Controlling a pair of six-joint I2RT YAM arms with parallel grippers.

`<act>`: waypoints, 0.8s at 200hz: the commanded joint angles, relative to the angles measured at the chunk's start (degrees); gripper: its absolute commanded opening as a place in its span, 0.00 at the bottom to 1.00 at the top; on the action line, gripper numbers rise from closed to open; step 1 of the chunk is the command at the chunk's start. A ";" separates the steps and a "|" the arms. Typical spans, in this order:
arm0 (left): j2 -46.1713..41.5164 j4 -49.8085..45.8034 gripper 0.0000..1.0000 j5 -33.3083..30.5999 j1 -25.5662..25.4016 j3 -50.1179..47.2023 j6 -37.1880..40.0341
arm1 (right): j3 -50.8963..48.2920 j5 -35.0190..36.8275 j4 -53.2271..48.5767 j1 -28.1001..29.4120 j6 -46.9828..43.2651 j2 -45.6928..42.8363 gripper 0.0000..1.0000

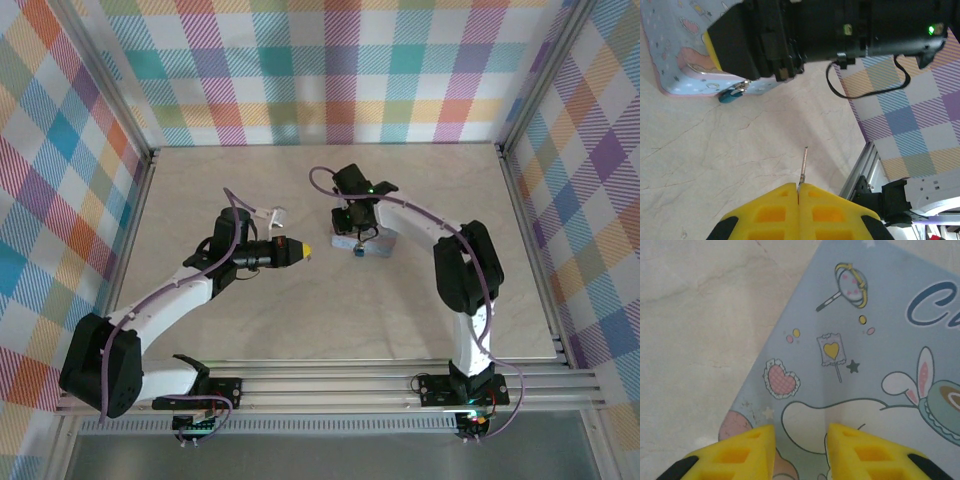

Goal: Unlock a padlock with a key

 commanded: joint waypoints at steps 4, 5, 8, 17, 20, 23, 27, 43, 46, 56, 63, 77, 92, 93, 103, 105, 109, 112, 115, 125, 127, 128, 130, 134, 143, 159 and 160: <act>0.62 -0.79 0.00 0.05 -0.13 -0.42 1.52 | -8.67 -4.27 -3.04 1.84 0.27 -2.60 0.32; 0.63 -0.75 0.00 0.05 -0.16 -0.42 1.53 | -8.89 -4.35 -2.96 1.87 0.37 -2.81 0.32; 0.68 -0.79 0.00 0.05 -0.12 -0.42 1.54 | -9.50 -4.61 -2.74 2.04 0.59 -3.28 0.32; 0.92 -0.86 0.00 -0.04 -0.15 -0.47 1.51 | -11.65 -5.07 -2.26 2.42 1.66 -4.89 0.32; 1.07 -0.84 0.00 -0.04 -0.17 -0.44 1.53 | -12.34 -5.37 -2.00 2.56 2.02 -5.34 0.32; 1.15 -0.88 0.00 0.01 -0.19 -0.43 1.60 | -12.99 -5.51 -1.81 2.70 2.42 -5.77 0.32; 1.23 -0.88 0.00 -0.04 -0.19 -0.42 1.68 | -13.75 -5.61 -1.60 2.90 2.93 -6.54 0.32; 1.76 -0.58 0.00 0.08 -0.26 -0.46 1.54 | -15.90 -5.93 -0.75 3.85 5.02 -9.18 0.33; 1.92 -0.49 0.00 0.02 -0.27 -0.43 1.47 | -16.14 -5.93 -0.68 4.00 5.34 -9.56 0.33; 2.12 -0.25 0.00 0.05 -0.28 -0.42 1.37 | -16.31 -6.12 -0.68 4.36 6.34 -11.08 0.36; 2.21 -0.10 0.00 -0.03 -0.33 -0.43 1.36 | -16.00 -6.61 -0.86 4.36 6.96 -12.20 0.39; 2.29 -0.01 0.00 -0.08 -0.36 -0.42 1.13 | -14.65 -7.09 -1.78 4.36 8.28 -14.64 0.45; 2.13 -0.17 0.00 0.05 -0.45 -0.42 1.16 | -14.25 -6.65 -2.10 4.37 10.10 -18.81 0.50; 2.13 -0.18 0.00 0.01 -0.45 -0.51 1.13 | -14.36 -6.60 -2.00 4.37 10.29 -19.05 0.51; 2.04 -0.31 0.00 -0.01 -0.54 -0.60 1.10 | -16.07 -5.92 -0.83 4.37 11.52 -22.53 0.52; 2.00 -0.41 0.00 -0.08 -0.54 -0.64 1.10 | -16.51 -5.75 -0.41 4.37 11.75 -23.17 0.52; 1.96 -0.29 0.00 -0.12 -0.54 -0.73 1.12 | -17.80 -5.45 0.30 4.37 12.02 -24.64 0.52; 1.95 -0.35 0.00 -0.13 -0.54 -0.77 1.14 | -18.72 -5.13 0.84 4.36 12.29 -25.92 0.53; 1.95 -0.31 0.00 -0.08 -0.54 -0.85 1.10 | -19.83 -4.83 1.48 4.36 12.52 -27.05 0.53; 1.90 -0.02 0.00 -0.16 -0.63 -1.12 1.10 | -23.85 -2.96 3.27 4.37 12.98 -30.62 0.53; 1.88 0.06 0.00 -0.18 -0.63 -1.19 1.10 | -24.70 -2.50 3.65 4.37 13.01 -31.41 0.53; 1.92 0.07 0.00 -0.15 -0.63 -1.25 1.05 | -25.08 -2.24 3.77 4.37 13.02 -31.76 0.53; 2.01 0.15 0.00 -0.16 -0.65 -1.33 1.09 | -25.97 -1.88 4.04 4.37 13.07 -32.49 0.53; 1.99 0.30 0.00 -0.21 -0.71 -1.45 1.02 | -27.90 -0.61 4.78 4.36 13.09 -33.82 0.53; 2.29 0.64 0.00 -0.15 -0.76 -1.64 0.97 | -31.99 1.27 6.26 4.37 12.80 -36.52 0.53; 2.78 1.10 0.00 -0.20 -1.07 -1.87 0.93 | -38.94 3.80 9.29 4.36 11.84 -39.47 0.54; 2.85 1.16 0.00 -0.21 -1.11 -1.90 0.97 | -39.31 3.99 9.49 4.36 11.73 -39.53 0.54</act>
